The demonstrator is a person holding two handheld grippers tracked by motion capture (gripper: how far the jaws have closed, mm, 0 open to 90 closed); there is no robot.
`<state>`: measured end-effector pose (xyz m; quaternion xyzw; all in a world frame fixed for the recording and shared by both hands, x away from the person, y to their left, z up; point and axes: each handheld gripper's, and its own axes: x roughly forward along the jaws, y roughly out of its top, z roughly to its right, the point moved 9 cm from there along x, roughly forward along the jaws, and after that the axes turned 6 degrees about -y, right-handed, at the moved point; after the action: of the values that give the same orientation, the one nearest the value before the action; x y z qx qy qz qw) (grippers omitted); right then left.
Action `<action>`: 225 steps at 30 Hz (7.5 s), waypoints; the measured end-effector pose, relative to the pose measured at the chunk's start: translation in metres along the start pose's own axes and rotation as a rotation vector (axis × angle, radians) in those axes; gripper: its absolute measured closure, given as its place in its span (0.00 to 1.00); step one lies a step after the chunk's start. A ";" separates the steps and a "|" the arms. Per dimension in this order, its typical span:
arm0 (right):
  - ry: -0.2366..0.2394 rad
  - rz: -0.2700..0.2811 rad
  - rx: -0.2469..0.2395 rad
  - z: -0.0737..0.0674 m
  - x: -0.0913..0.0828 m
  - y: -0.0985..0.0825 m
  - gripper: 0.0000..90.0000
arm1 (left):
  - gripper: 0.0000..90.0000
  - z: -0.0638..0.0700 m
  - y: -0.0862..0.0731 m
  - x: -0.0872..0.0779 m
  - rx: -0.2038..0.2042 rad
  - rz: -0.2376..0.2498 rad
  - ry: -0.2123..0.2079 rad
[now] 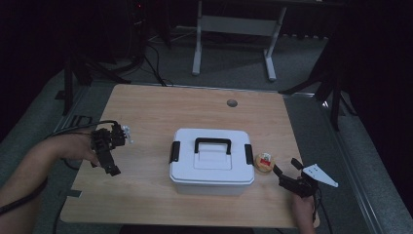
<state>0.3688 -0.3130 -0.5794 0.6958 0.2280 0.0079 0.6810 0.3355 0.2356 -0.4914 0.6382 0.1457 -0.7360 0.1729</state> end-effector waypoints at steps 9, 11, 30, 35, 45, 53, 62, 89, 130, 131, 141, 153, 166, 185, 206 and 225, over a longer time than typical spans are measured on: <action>0.004 -0.001 0.001 0.000 0.000 0.000 0.15 | 0.06 0.005 0.014 -0.026 0.028 0.057 0.013; 0.006 -0.002 0.002 0.000 0.000 0.000 0.15 | 0.06 0.007 0.019 -0.030 0.046 0.083 0.019; 0.008 -0.003 0.004 0.000 0.000 0.000 0.15 | 0.08 0.027 0.056 -0.028 0.150 0.115 -0.012; 0.008 -0.003 0.004 0.000 0.000 0.000 0.15 | 0.08 0.029 0.063 -0.030 0.167 0.105 -0.011; 0.012 -0.004 0.006 0.000 0.000 0.000 0.15 | 0.10 0.036 0.085 -0.037 0.212 0.094 -0.014; 0.013 -0.004 0.007 0.000 0.000 0.000 0.15 | 0.12 0.044 0.107 -0.044 0.261 0.103 -0.028; 0.014 -0.003 0.009 0.000 0.000 0.000 0.15 | 0.12 0.050 0.134 -0.049 0.304 0.102 -0.030; 0.020 0.000 0.017 0.000 -0.001 0.000 0.15 | 0.18 0.058 0.207 -0.030 0.420 0.063 -0.027; 0.021 0.001 0.017 0.000 -0.001 0.000 0.15 | 0.93 0.062 0.222 -0.020 0.402 0.018 -0.019; 0.022 0.001 0.018 0.000 -0.001 0.000 0.15 | 0.93 0.062 0.221 -0.020 0.400 0.028 -0.022; 0.021 0.001 0.016 0.000 -0.001 0.000 0.15 | 0.93 0.063 0.222 -0.021 0.398 0.001 -0.010; 0.024 0.001 0.019 0.000 -0.001 0.000 0.15 | 0.93 0.063 0.223 -0.025 0.409 -0.002 -0.022; 0.025 0.002 0.020 0.000 -0.001 0.000 0.15 | 0.93 0.067 0.222 -0.041 0.419 -0.008 0.004; 0.022 0.000 0.017 0.000 -0.001 0.000 0.15 | 0.93 0.039 0.187 -0.081 0.294 0.061 0.031; 0.018 -0.005 0.017 0.000 -0.001 0.000 0.15 | 0.93 0.003 0.108 -0.091 0.107 0.109 0.041; 0.013 -0.008 0.010 0.000 0.000 -0.001 0.15 | 0.93 -0.034 0.012 -0.075 -0.129 0.163 0.054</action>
<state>0.3683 -0.3129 -0.5799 0.6981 0.2355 0.0085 0.6761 0.3805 0.2448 -0.4218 0.6549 0.1452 -0.6911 0.2689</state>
